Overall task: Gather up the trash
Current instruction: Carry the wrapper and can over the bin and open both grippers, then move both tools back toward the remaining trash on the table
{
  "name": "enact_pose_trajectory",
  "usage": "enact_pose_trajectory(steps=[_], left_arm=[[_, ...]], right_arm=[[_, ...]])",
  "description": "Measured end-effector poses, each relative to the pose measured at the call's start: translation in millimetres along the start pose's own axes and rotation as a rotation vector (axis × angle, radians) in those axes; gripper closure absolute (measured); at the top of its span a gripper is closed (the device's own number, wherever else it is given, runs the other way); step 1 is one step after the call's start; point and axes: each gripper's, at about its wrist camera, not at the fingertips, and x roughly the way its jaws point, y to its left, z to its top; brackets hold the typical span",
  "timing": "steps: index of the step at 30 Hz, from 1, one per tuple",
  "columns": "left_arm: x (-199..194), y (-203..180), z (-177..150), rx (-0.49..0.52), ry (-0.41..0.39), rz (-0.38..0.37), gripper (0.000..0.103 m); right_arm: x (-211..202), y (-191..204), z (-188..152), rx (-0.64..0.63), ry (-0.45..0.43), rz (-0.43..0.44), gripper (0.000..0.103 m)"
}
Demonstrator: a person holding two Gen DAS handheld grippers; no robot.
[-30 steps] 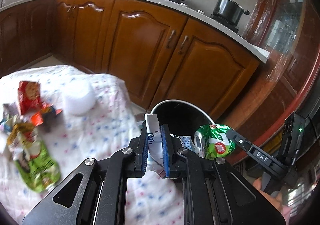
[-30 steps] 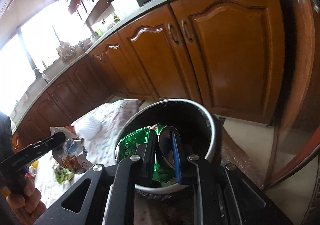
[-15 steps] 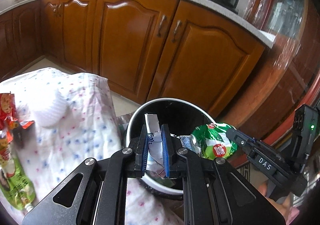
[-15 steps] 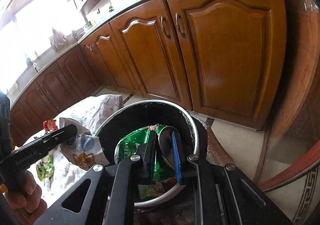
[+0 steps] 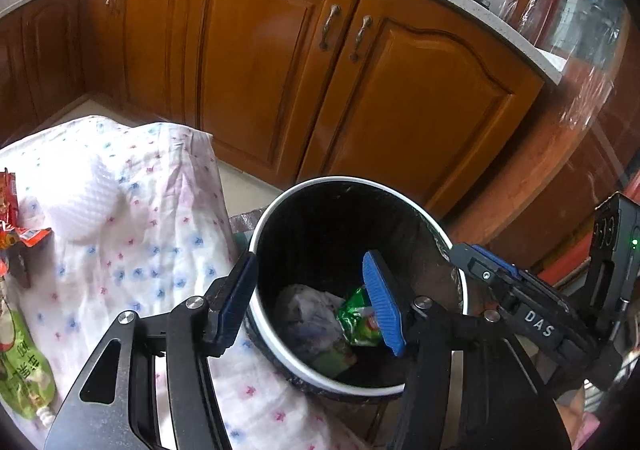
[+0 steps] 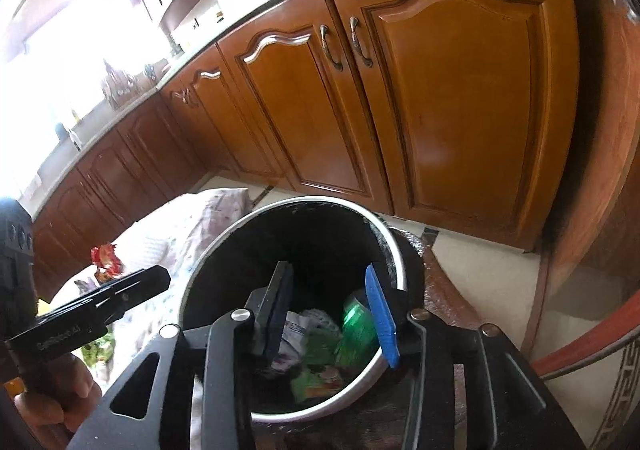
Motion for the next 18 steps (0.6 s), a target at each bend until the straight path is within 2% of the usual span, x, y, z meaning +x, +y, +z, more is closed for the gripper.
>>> enact_pose_trajectory(steps=[7, 9, 18], left_arm=[[-30.7, 23.5, -13.0, -0.044, -0.018, 0.005, 0.045], [-39.2, 31.5, -19.0, -0.057, -0.021, 0.011, 0.044], [-84.5, 83.1, -62.9, -0.154, -0.032, 0.059, 0.044]], right_arm=[[-11.2, 19.6, -18.7, 0.021, -0.017, 0.085, 0.032], [-14.1, 29.1, -25.7, 0.021, -0.019, 0.109, 0.029], [-15.5, 72.5, -52.3, -0.006, 0.019, 0.201, 0.029]])
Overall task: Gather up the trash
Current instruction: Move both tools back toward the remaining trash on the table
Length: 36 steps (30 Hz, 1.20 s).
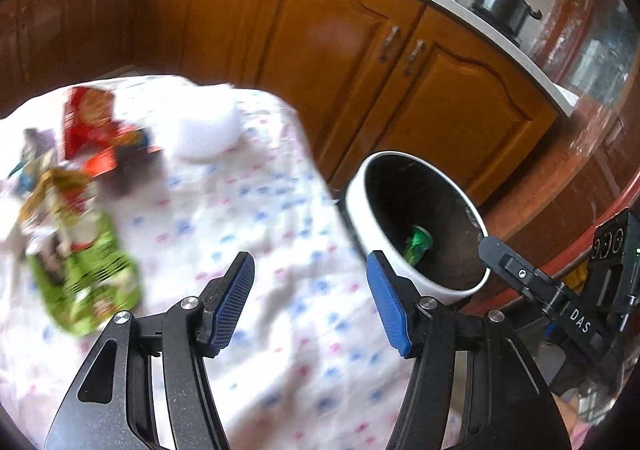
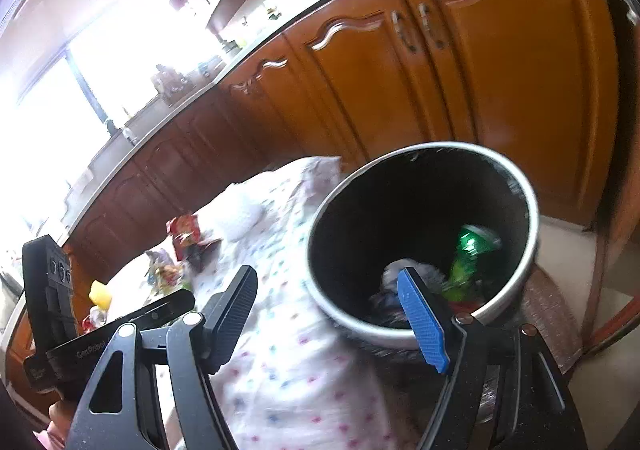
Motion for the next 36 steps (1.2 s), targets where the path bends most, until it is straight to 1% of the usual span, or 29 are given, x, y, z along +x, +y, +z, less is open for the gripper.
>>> enact_pose_trajectory(steps=[6, 14, 26, 35, 36], left_arm=[[-23.0, 41.1, -14.3, -0.072, -0.009, 0.041, 0.044], [-49.5, 88.9, -31.5, -0.158, -0.025, 0.095, 0.044], [-76.3, 158.8, -40.8, -0.282, -0.047, 0.169, 0.044], [-79.1, 215.3, -33.4, -0.414, -0.063, 0.173, 0.044], [-77.7, 223.6, -31.1, -0.435, -0.060, 0.167, 0.044]], right_arm=[[12.6, 25.4, -17.0, -0.021, 0.044, 0.043, 0.028], [26.9, 55.3, -30.1, -0.060, 0.089, 0.080, 0.028], [55.9, 105.1, -48.2, -0.157, 0.186, 0.160, 0.028], [81.5, 143.1, -51.2, -0.228, 0.235, 0.234, 0.029], [84.9, 148.2, -51.3, -0.241, 0.239, 0.243, 0.032]])
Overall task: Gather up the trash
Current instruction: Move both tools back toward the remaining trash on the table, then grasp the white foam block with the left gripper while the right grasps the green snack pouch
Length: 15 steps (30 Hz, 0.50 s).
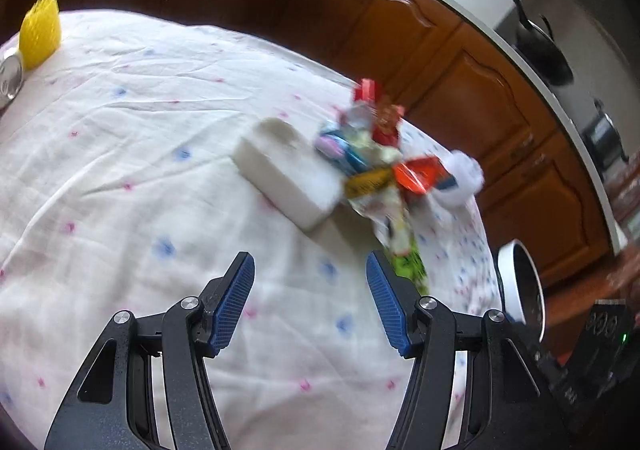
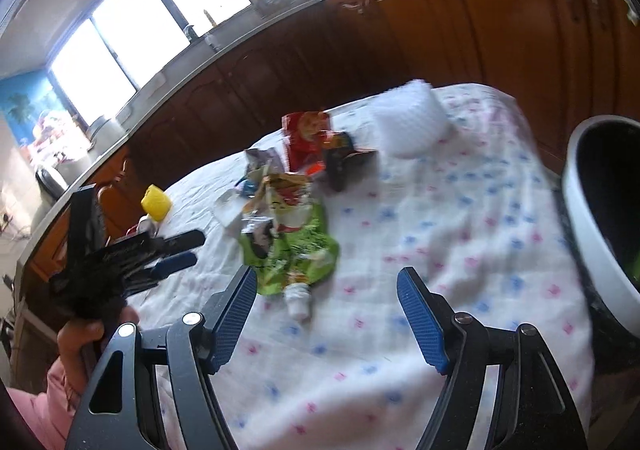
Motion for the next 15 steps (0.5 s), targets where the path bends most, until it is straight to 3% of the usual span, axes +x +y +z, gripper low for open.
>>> enact_pose_trajectory(steps=[6, 12, 15], left_arm=[[14.8, 20.1, 29.4, -0.058, 0.010, -0.008, 0.044], [33.4, 23.6, 48.4, -0.063, 0.004, 0.003, 0.039], [42.6, 25.3, 54.6, -0.067, 0.004, 0.008, 0.038]], right_arm=[[34.4, 26.0, 14.6, -0.076, 0.032, 0.038, 0.049], [74.3, 41.3, 28.3, -0.133, 0.073, 0.022, 0.062], [95.1, 46.7, 30.8, -0.166, 0.104, 0.005, 0.074]])
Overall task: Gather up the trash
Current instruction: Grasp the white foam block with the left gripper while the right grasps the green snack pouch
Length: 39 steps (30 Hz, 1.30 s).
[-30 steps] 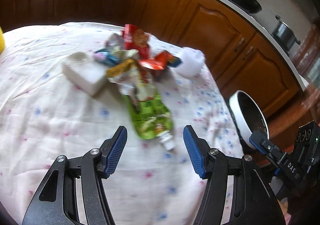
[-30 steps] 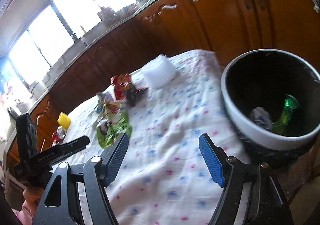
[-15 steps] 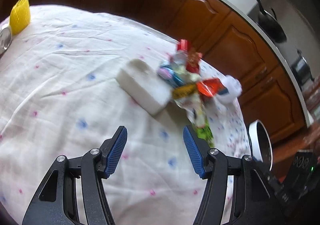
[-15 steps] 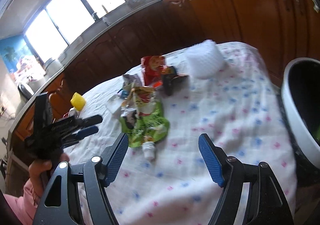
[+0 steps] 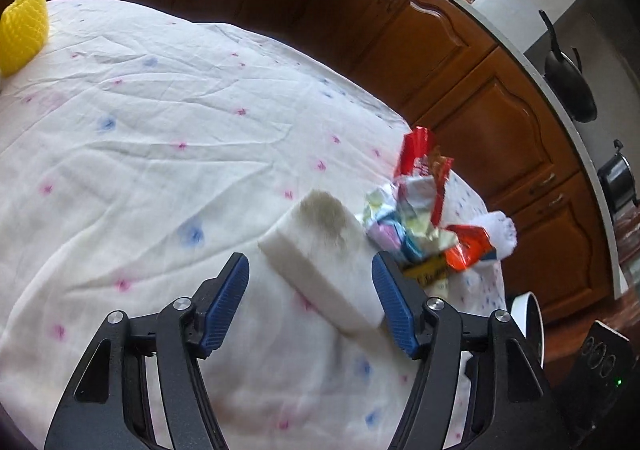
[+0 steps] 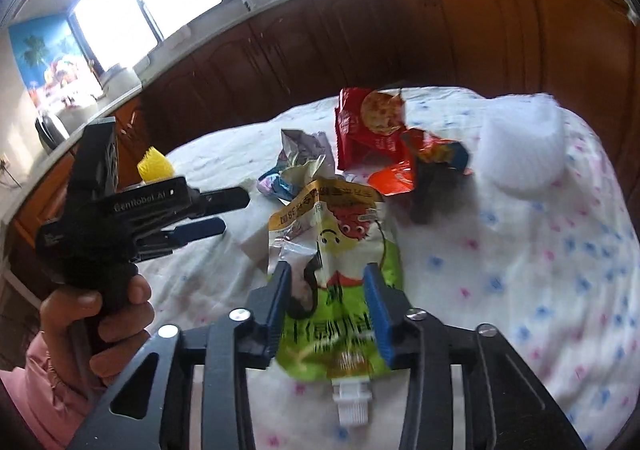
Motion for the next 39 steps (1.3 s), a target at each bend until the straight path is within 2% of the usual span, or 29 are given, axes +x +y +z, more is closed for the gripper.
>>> enact_pose_trajectory(steps=[1, 3, 7, 11, 14, 17, 23, 27, 39], left_arm=[[3.7, 0.2, 2.5, -0.003, 0.003, -0.006, 0.038], [12.1, -1.1, 5.5, -0.001, 0.009, -0.004, 0.038], [18.5, -9.6, 4.9, 0.045, -0.007, 0.022, 0.044], [11.0, -14.0, 1.6, 0.096, -0.040, 0.031, 0.062], [-4.7, -12.0, -1.3, 0.101, -0.057, 0.001, 0.074], [-24.1, -14.2, -10.3, 0.125, -0.074, -0.022, 0.079], [-59.0, -30.5, -35.0, 0.171, -0.099, -0.080, 0.081], [-71.7, -57.4, -52.5, 0.233, -0.093, -0.123, 0.081], [-67.4, -145.0, -97.4, 0.410, -0.026, -0.240, 0.081]], right_arm=[[5.7, 1.1, 0.0, -0.008, 0.015, -0.010, 0.082], [10.8, 0.4, -2.1, -0.013, 0.024, -0.038, 0.088], [1.9, -4.8, -5.8, 0.019, 0.015, -0.024, 0.096], [-14.6, -6.3, -12.1, 0.038, -0.005, -0.016, 0.098], [-32.2, -9.3, -18.5, 0.065, -0.030, -0.008, 0.098], [-52.3, -15.8, -27.4, 0.096, -0.055, -0.004, 0.099], [-95.3, -29.6, -43.5, 0.132, -0.109, -0.027, 0.099], [-120.7, -41.8, -51.6, 0.166, -0.146, -0.057, 0.099], [-191.5, -95.0, -79.4, 0.287, -0.246, -0.171, 0.099]])
